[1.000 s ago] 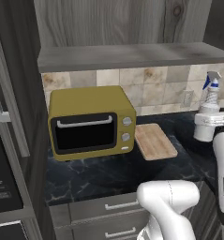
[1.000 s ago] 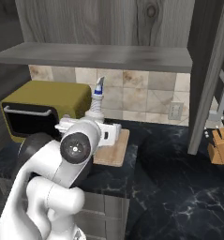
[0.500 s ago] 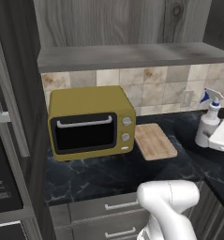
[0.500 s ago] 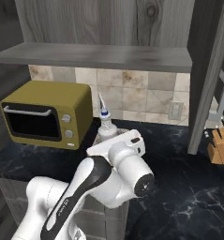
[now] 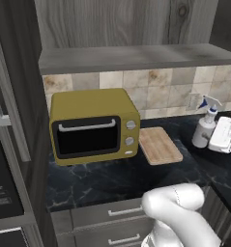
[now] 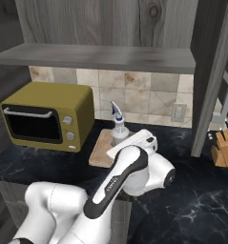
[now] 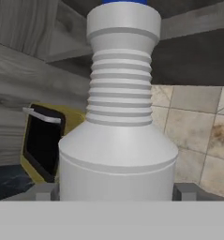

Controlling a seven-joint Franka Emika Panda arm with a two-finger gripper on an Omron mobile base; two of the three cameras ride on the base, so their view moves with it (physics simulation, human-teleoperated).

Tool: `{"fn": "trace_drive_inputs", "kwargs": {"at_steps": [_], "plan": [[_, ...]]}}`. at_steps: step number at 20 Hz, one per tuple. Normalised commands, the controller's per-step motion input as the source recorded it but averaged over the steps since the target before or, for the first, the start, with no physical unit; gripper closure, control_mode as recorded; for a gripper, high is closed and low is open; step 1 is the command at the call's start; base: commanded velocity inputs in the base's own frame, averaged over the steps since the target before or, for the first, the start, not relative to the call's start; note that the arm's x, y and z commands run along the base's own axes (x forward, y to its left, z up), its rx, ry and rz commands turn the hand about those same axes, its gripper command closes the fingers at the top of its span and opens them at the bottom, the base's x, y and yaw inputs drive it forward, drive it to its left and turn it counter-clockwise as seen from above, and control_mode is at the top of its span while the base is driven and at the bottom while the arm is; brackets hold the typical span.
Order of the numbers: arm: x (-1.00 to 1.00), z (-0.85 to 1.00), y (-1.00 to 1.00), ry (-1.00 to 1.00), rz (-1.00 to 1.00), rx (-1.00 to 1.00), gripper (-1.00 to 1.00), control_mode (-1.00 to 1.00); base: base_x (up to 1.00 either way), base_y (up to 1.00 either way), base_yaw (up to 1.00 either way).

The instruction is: Grab the spray bottle from the cabinet, then place it next to the cutting board for sanitizing. Then grab the dish brush from the countertop next to the sink and place it next to the cutting board.

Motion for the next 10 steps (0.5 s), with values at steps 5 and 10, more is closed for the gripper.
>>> {"fn": "trace_drive_inputs", "kwargs": {"at_steps": [5, 10], "plan": [[0.41, -0.34, -0.31, 0.00, 0.18, -0.04, 1.00, -1.00, 0.00, 0.00, 0.00], [0.46, -0.32, -0.20, -0.04, 0.12, -0.07, 1.00, -1.00, 0.00, 0.00, 0.00]]}}
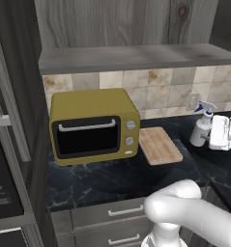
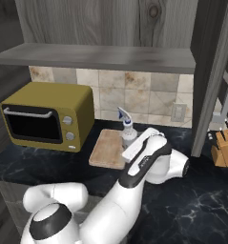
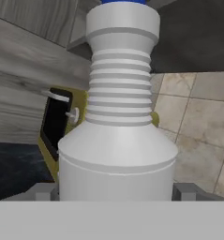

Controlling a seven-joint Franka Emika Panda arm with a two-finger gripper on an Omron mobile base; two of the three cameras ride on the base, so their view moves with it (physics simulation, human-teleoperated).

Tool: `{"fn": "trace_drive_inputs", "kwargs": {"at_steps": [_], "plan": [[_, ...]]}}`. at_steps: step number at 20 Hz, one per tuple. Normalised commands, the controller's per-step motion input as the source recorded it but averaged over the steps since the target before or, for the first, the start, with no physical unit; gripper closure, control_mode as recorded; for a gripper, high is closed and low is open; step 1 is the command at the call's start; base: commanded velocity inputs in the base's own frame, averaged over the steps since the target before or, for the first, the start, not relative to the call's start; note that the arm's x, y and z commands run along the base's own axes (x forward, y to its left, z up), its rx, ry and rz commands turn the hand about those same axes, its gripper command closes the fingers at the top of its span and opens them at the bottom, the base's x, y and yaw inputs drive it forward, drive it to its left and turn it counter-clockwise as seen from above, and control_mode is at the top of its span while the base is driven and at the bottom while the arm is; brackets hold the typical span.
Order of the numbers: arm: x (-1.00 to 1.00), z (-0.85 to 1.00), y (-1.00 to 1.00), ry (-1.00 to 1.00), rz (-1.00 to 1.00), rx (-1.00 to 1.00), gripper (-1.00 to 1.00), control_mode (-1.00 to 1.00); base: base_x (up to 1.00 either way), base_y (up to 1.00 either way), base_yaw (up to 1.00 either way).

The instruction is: Grab the spray bottle from the cabinet, then place it next to the cutting board for sanitizing. Then grab the dish brush from the countertop next to the sink and place it next to the cutting board.

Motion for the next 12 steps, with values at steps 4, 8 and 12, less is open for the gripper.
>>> {"fn": "trace_drive_inputs", "kwargs": {"at_steps": [4, 8, 12], "plan": [[0.58, -0.39, -0.05, 0.01, 0.07, -0.06, 1.00, -1.00, 0.00, 0.00, 0.00], [0.57, -0.45, -0.01, 0.00, 0.07, -0.04, 1.00, -1.00, 0.00, 0.00, 0.00], [0.45, -0.46, 0.00, 0.00, 0.06, -0.05, 1.00, -1.00, 0.00, 0.00, 0.00]]}}
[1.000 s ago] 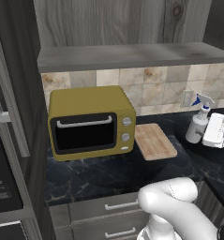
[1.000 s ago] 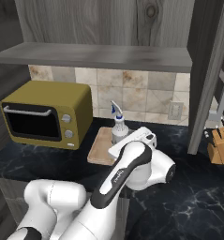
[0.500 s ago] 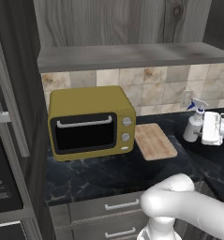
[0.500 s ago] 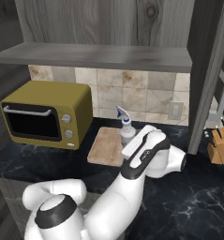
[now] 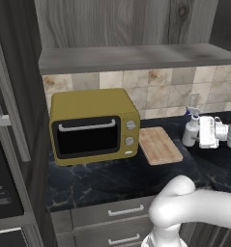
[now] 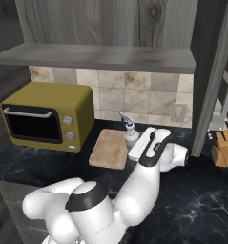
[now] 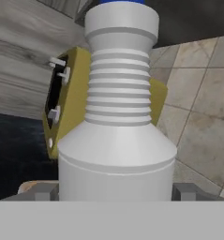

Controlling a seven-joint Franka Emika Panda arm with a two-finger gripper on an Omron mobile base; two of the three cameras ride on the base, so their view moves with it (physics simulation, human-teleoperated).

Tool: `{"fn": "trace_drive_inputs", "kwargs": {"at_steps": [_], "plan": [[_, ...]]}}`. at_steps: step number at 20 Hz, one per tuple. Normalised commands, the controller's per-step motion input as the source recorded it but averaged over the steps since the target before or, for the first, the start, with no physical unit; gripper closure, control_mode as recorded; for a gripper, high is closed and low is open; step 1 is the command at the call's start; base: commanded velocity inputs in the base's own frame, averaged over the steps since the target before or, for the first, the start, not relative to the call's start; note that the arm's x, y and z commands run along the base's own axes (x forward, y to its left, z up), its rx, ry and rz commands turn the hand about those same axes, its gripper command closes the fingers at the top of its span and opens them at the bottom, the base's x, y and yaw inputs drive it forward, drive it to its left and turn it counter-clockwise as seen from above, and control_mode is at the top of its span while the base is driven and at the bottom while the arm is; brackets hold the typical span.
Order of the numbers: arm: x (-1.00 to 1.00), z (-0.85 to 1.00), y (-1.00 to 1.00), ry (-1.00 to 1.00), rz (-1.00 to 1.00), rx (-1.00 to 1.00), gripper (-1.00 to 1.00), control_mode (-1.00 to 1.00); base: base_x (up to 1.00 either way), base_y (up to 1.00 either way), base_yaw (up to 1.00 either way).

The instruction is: Grab the spray bottle from the cabinet, then place it next to the cutting board for sanitizing. Then grab the dish brush from the countertop next to the sink and place it next to the cutting board.

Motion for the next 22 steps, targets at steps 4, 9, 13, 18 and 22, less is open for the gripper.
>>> {"fn": "trace_drive_inputs", "kwargs": {"at_steps": [4, 9, 13, 18, 22], "plan": [[0.34, -0.45, -0.09, 0.00, 0.08, 0.00, 1.00, -1.00, 0.00, 0.00, 0.00], [0.24, -0.43, -0.22, 0.00, 0.09, 0.00, 1.00, -1.00, 0.00, 0.00, 0.00], [0.18, -0.42, -0.25, 0.00, 0.09, 0.00, 1.00, -1.00, 0.00, 0.00, 0.00], [0.20, -0.45, -0.07, 0.00, 0.05, 0.00, 1.00, -1.00, 0.00, 0.00, 0.00], [0.09, -0.47, 0.00, 0.00, 0.01, -0.03, 1.00, -1.00, 0.00, 0.00, 0.00]]}}
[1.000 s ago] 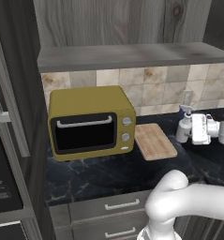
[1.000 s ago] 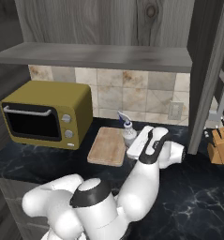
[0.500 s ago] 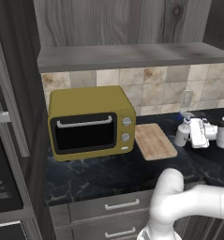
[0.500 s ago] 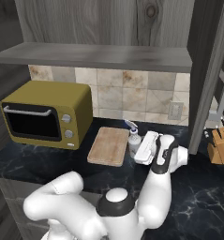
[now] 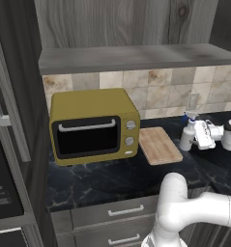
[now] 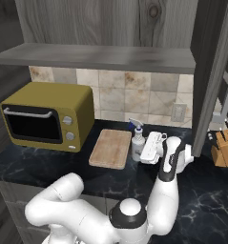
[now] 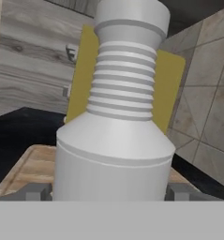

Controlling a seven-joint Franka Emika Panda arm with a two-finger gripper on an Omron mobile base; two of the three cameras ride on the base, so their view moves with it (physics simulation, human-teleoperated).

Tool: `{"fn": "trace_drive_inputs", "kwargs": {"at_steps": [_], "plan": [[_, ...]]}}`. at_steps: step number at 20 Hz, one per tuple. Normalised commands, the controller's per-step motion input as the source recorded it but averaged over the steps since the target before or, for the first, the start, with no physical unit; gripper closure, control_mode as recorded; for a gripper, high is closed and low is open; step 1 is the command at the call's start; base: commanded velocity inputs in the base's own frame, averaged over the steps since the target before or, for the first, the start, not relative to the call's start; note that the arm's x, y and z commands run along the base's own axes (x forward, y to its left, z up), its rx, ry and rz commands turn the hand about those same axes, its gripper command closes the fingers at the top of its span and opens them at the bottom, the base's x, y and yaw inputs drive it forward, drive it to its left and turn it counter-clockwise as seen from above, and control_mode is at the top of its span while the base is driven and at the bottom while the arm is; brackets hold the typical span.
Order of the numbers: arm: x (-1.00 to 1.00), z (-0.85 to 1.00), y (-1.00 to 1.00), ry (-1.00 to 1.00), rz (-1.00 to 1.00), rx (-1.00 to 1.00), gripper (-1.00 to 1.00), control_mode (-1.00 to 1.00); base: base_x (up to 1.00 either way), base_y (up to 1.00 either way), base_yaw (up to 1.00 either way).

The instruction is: Grab the spray bottle from the cabinet, then place it next to the cutting board for sanitizing. Then grab the dish brush from the countertop next to the sink and place it next to the cutting board.

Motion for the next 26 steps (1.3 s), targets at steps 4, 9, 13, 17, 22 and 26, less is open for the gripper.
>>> {"fn": "trace_drive_inputs", "kwargs": {"at_steps": [4, 9, 13, 17, 22, 26], "plan": [[0.00, -0.39, 0.00, 0.00, 0.00, -0.04, -1.00, -1.00, 0.00, 0.00, 0.00], [0.00, -0.03, 0.00, 0.00, 0.00, 0.00, -1.00, -1.00, 0.00, 0.00, 0.00], [0.00, 0.00, -0.05, 0.00, 0.00, 0.00, -1.00, -1.00, 0.00, 0.00, 0.00], [0.00, 0.00, -0.01, 0.00, -0.03, 0.00, -1.00, -1.00, 0.00, 0.00, 0.00], [0.00, 0.00, -0.10, 0.01, -0.02, 0.00, -1.00, -1.00, 0.00, 0.00, 0.00], [0.11, 0.00, -0.09, 0.02, -0.02, 0.00, -1.00, -1.00, 0.00, 0.00, 0.00]]}}
